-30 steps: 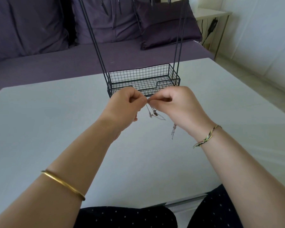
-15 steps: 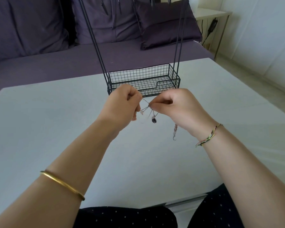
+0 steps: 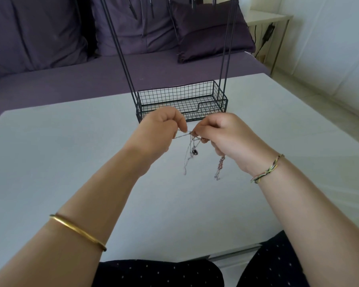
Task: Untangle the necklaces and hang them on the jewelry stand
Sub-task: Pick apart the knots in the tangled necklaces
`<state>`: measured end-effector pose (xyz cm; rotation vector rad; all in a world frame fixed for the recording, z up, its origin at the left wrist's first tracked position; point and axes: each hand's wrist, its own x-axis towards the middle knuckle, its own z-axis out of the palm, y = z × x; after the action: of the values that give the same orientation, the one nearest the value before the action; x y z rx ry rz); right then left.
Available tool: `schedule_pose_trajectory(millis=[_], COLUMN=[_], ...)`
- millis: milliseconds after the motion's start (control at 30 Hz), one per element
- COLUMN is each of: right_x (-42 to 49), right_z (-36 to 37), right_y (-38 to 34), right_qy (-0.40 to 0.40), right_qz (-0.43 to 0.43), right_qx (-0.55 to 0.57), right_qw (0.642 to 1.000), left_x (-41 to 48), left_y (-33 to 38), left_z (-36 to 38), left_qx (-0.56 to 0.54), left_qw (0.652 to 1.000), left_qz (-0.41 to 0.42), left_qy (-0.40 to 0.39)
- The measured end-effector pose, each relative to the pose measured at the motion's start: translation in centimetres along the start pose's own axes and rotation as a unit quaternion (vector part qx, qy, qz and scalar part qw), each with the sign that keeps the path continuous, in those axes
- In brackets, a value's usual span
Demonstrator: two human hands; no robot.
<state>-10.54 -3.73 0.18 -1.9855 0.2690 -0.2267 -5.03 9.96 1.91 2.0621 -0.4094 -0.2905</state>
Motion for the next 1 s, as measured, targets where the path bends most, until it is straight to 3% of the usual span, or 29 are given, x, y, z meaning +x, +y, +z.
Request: schedule_pose_trajectory(millis=[467,700,1000], right_x=[-0.1,0.09,0.04], right_z=[0.03,-0.02,0.32], right_y=[-0.13,0.0,0.11], right_qy=[-0.024,-0.044,-0.038], right_qz=[0.023,0.03,0.021], right_qx=[0.036,0.083,0.092], right_qw=[0.999,0.995,0.995], left_x=[-0.35,-0.5,-0.54], left_y=[0.06,-0.03,0.03], left_z=[0.25,0.07,0.45], left_qx=[0.083,0.06,0.028], left_qw=[0.995,0.996,0.999], left_qz=[0.035,0.056,0.023], left_qy=[0.037,0.027,0.027])
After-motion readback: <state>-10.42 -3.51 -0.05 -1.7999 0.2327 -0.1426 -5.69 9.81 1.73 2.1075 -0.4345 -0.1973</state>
